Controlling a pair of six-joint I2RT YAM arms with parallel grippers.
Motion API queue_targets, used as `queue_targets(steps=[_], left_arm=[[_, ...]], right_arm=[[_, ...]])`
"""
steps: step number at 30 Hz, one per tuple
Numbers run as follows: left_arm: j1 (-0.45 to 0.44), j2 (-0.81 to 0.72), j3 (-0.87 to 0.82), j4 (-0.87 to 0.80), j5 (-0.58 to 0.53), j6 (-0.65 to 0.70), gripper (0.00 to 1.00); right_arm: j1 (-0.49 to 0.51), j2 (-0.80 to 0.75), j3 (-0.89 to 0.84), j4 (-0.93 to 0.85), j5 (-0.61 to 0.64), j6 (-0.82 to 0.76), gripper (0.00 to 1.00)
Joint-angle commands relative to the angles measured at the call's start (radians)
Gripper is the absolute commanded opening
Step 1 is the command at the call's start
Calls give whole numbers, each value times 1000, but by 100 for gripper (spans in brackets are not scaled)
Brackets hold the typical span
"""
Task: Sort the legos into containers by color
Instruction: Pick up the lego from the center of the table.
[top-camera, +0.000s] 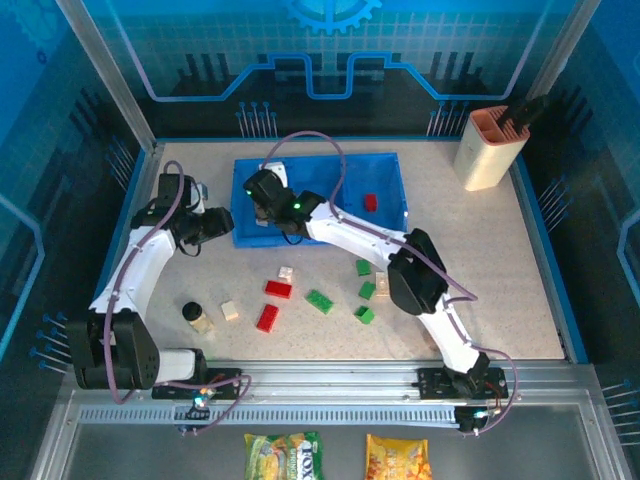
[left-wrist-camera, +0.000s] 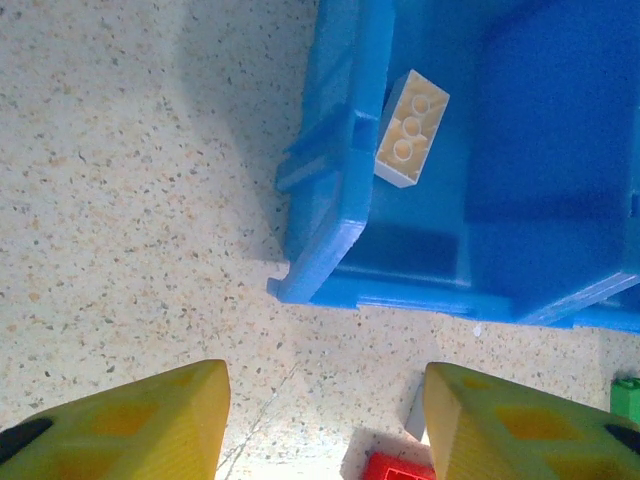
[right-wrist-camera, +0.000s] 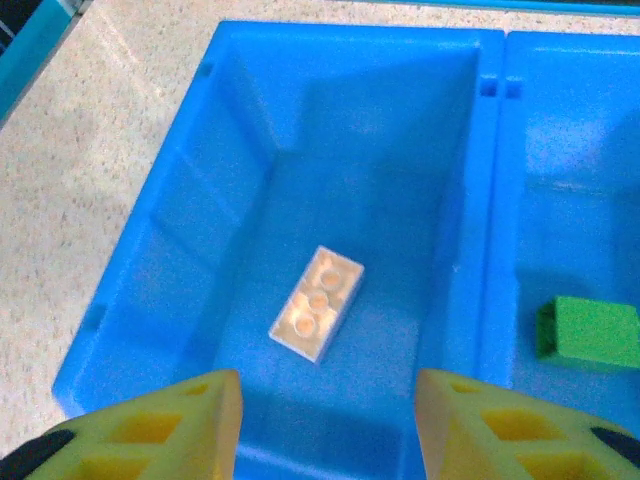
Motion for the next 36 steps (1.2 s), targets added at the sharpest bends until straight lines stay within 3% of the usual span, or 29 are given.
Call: queue_targets(steps=[1, 14, 22, 36], left_arm=[[-2, 14, 23, -48, 20, 8, 54], [-235, 38, 67, -177, -79, -62, 56], [-389, 72, 35, -196, -105, -91, 60], [-555, 216, -1, -202, -156, -47, 88]], right_arm=[[-4, -121, -112, -31, -43, -20, 49], [-101, -483, -549, -76, -120, 29, 49], [-165, -604, -693, -113, -159, 7, 50], [-230, -724, -828, -143, -167, 28, 51]])
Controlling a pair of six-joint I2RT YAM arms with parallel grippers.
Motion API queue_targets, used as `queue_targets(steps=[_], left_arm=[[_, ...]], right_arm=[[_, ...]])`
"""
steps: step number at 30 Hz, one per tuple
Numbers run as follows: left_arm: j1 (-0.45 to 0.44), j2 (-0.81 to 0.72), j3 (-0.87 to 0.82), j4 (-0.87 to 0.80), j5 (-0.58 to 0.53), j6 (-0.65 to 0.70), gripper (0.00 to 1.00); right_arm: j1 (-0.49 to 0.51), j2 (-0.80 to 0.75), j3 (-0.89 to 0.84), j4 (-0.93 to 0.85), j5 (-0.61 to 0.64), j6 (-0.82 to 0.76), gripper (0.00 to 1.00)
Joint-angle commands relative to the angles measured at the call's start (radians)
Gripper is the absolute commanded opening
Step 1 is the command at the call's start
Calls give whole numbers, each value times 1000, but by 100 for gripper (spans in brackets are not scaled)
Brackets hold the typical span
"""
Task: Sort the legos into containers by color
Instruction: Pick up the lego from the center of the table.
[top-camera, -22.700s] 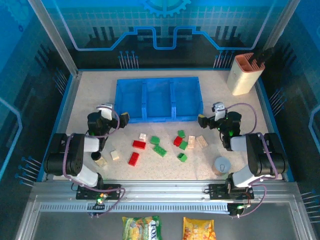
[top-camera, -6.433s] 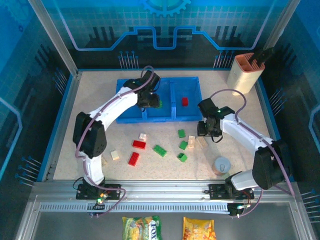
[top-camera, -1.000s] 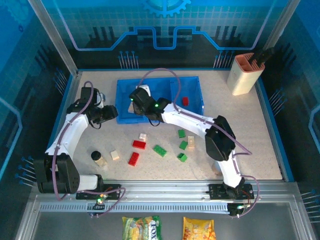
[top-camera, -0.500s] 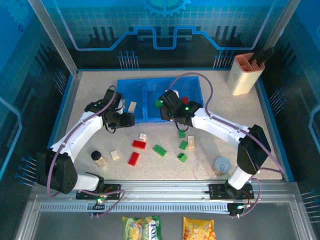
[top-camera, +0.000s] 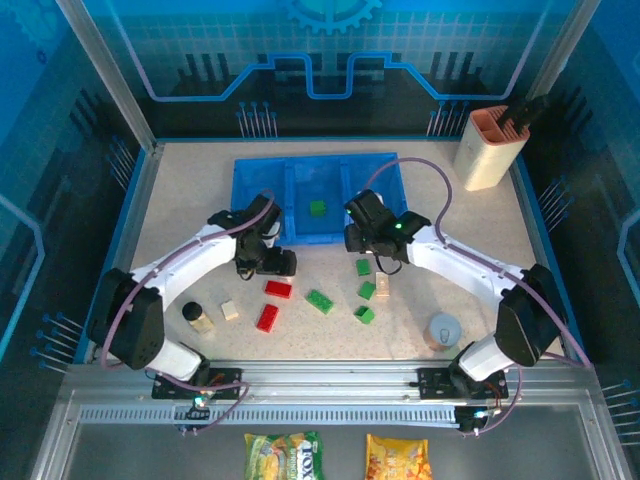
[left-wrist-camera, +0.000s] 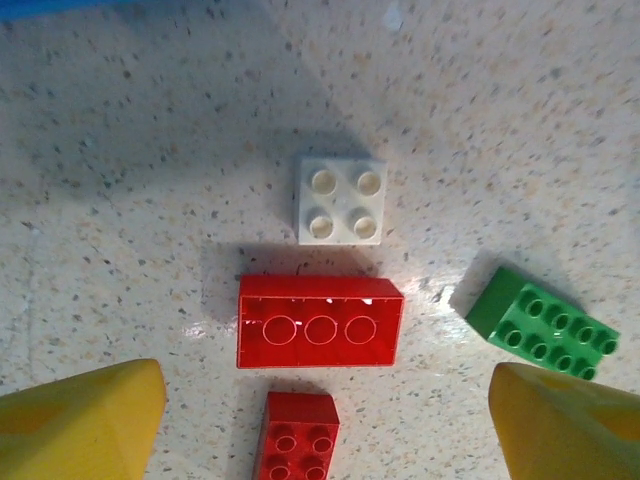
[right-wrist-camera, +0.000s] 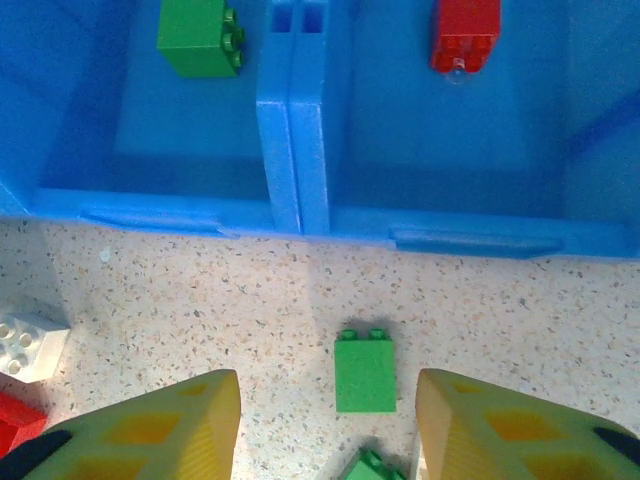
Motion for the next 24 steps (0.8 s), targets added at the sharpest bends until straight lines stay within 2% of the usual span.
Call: queue_targets(steps=[1, 15, 24], left_arm=[[-24, 47, -20, -22, -29, 21, 91], [-73, 197, -22, 15, -54, 65, 90], [-90, 235, -19, 23, -59, 70, 82]], right_arm=[[-11, -37, -13, -31, -2, 13, 51], [-11, -58, -23, -52, 1, 39, 51], [-11, -57, -24, -56, 3, 46, 51]])
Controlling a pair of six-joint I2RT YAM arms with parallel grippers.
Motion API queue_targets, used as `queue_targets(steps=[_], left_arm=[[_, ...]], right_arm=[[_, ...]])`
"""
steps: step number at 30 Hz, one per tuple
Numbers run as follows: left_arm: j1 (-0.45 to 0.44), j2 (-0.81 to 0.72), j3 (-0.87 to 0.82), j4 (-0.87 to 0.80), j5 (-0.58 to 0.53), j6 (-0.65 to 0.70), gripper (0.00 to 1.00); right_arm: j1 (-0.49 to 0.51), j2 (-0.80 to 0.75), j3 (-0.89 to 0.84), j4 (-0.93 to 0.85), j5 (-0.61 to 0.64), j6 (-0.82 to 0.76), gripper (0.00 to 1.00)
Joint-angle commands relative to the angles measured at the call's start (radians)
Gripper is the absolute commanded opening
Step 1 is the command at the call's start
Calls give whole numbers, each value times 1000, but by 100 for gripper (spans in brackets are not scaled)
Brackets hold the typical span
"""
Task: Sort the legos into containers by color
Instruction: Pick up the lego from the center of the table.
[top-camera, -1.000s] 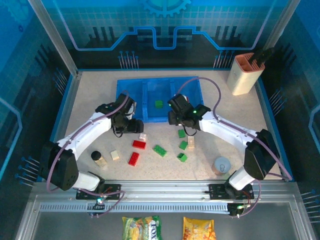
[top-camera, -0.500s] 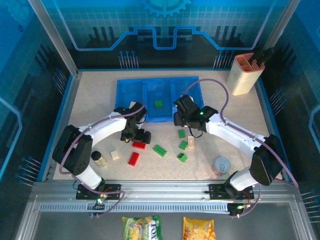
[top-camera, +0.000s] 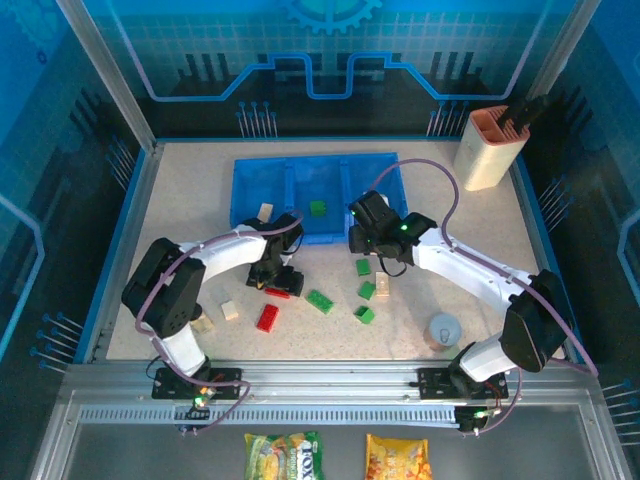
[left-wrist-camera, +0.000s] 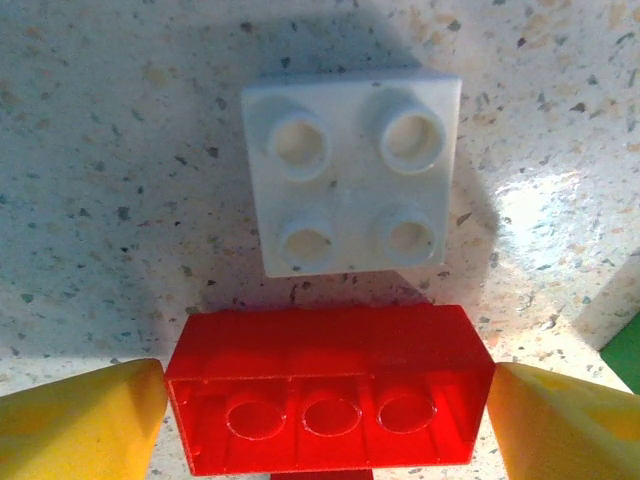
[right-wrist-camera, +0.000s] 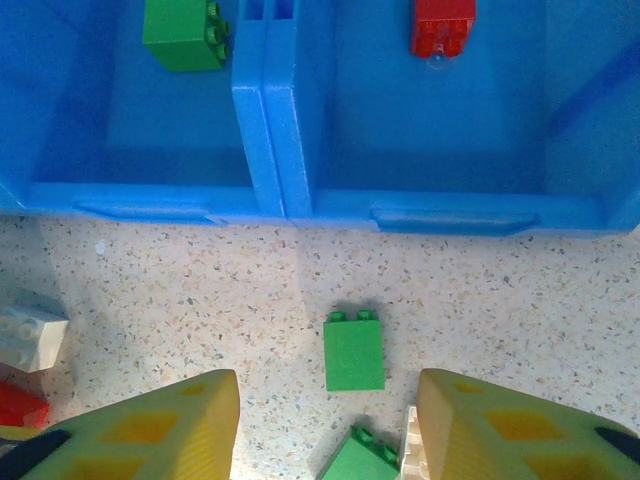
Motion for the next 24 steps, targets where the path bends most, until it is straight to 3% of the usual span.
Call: queue_targets(steps=[1, 17, 24], left_arm=[[-13, 15, -6, 0, -16, 21, 81], [-21, -55, -2, 2, 0, 53, 62], [-33, -215, 23, 6, 88, 188, 55]], right_arm=[[-9, -27, -12, -25, 2, 18, 51], [-10, -47, -1, -49, -13, 5, 51], [-56, -51, 28, -87, -204, -34, 52]])
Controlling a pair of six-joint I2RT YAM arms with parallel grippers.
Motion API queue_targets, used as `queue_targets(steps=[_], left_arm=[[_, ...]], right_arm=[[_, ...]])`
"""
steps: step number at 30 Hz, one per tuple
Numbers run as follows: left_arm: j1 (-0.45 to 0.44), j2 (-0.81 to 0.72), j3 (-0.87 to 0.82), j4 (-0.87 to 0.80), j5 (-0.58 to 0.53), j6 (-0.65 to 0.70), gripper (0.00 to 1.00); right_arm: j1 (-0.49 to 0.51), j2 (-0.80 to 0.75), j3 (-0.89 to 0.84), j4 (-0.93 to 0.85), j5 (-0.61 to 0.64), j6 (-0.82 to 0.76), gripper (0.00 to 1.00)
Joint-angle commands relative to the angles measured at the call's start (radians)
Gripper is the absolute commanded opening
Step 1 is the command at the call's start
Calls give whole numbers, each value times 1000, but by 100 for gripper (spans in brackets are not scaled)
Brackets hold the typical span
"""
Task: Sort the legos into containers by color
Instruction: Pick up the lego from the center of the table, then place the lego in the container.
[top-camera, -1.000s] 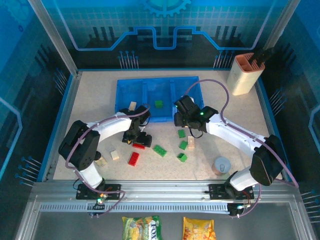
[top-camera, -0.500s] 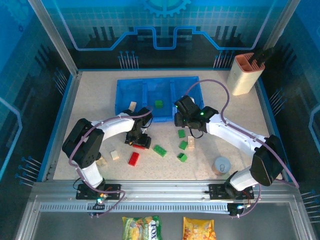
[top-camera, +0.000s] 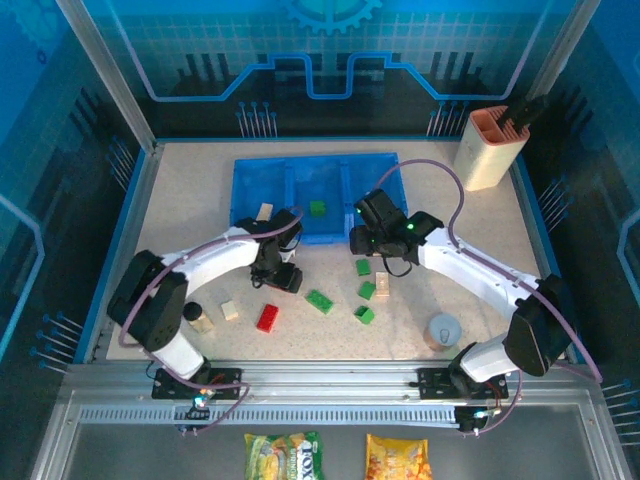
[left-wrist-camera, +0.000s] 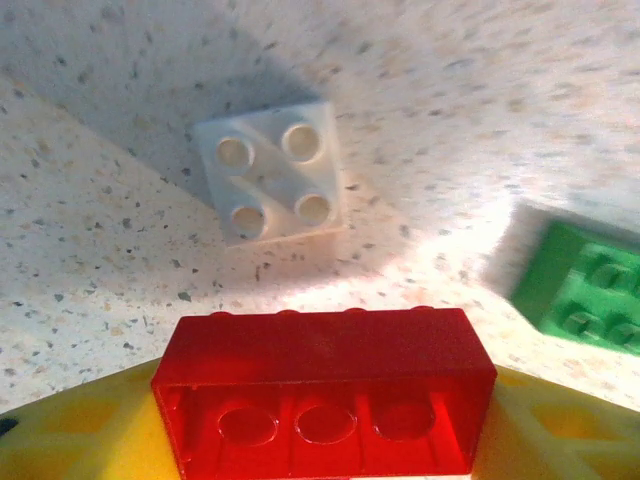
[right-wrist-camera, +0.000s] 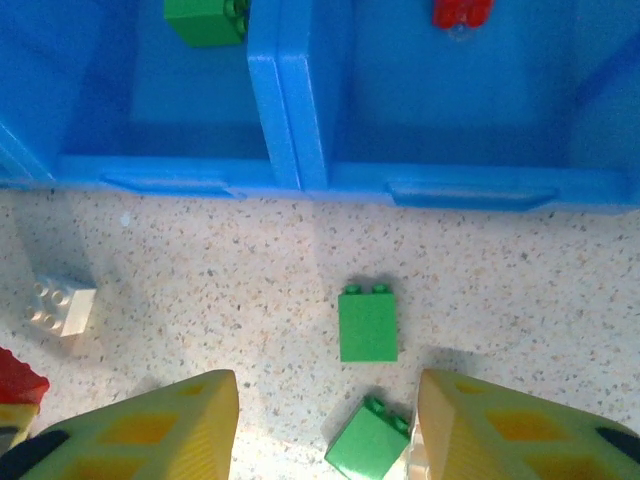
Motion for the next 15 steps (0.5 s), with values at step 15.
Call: queue_targets(steps=[15], left_arm=[[-87, -377, -15, 161, 261, 420, 50]], right_arm=[[-64, -26, 91, -140, -505, 37, 52]])
